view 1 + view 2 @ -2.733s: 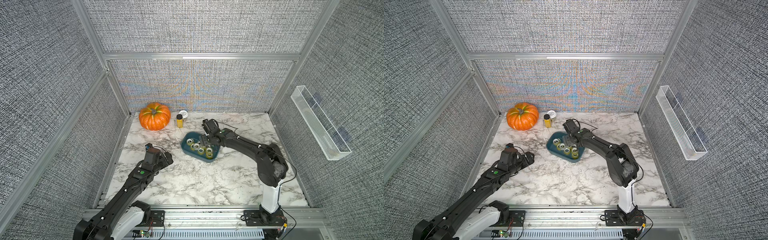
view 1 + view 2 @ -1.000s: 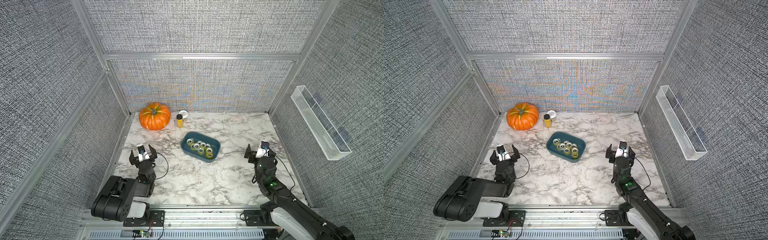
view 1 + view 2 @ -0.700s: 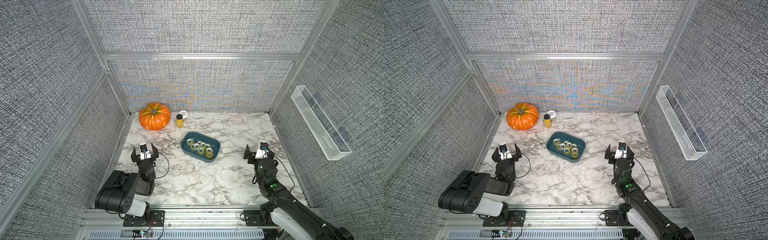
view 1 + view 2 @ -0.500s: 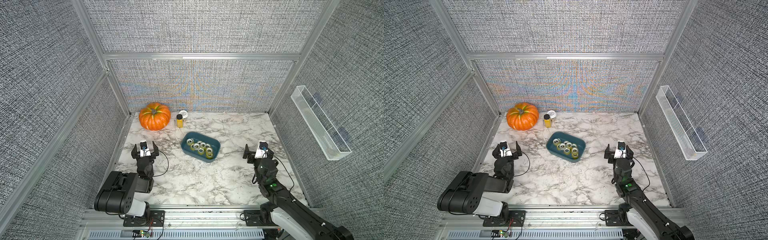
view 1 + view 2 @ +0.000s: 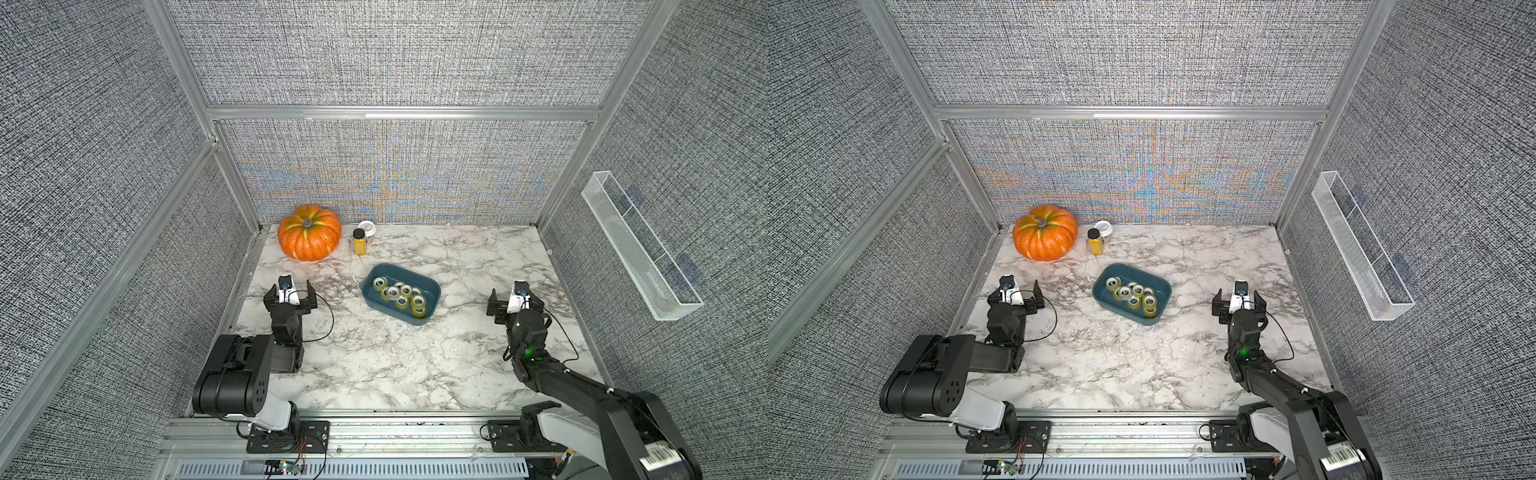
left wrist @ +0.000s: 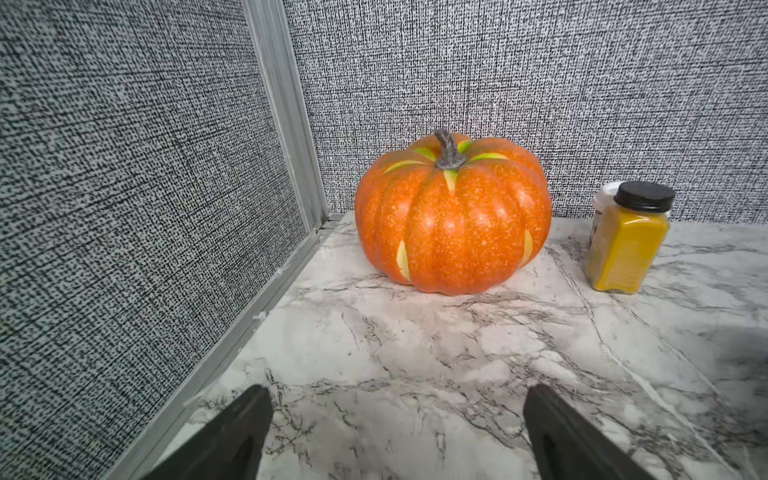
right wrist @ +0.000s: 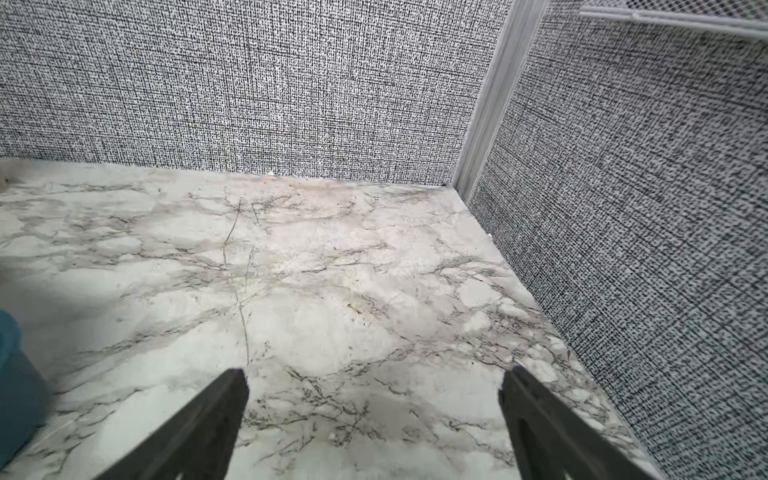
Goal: Put the transparent tape into the storage box
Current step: Reset both arms
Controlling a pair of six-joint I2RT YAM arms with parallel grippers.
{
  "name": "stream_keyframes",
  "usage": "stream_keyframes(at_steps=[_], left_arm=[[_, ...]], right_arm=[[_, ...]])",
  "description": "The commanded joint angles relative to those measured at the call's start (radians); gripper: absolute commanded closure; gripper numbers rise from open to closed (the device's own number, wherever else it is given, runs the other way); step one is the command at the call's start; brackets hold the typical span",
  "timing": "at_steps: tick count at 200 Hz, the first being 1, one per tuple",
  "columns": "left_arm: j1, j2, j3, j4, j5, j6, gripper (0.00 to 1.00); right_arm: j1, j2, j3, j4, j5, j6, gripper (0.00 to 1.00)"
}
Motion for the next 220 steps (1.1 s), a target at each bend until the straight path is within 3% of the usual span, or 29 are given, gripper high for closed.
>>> stream_keyframes(at_steps=[1, 24, 57, 87, 220], left_arm=[[0.001, -0.001, 0.005, -0.003, -0.006, -0.014, 0.01], [0.001, -0.001, 0.004, -0.003, -0.007, -0.014, 0.01], [0.001, -0.001, 0.004, -0.003, -0.006, -0.014, 0.01], [0.001, -0.001, 0.004, -0.002, -0.006, -0.014, 0.01], [0.003, -0.004, 0.005, -0.006, -0.007, -0.014, 0.01]], right_arm=[[-0.026, 0.159, -0.001, 0.174, -0.040, -0.011, 0.01], [-0.083, 0.220, -0.016, 0.261, -0.182, 0.013, 0.01], [-0.138, 0.306, 0.016, 0.263, -0.227, 0.062, 0.01], [-0.139, 0.396, 0.034, 0.299, -0.324, 0.021, 0.01], [-0.163, 0.442, 0.017, 0.360, -0.295, 0.065, 0.01]])
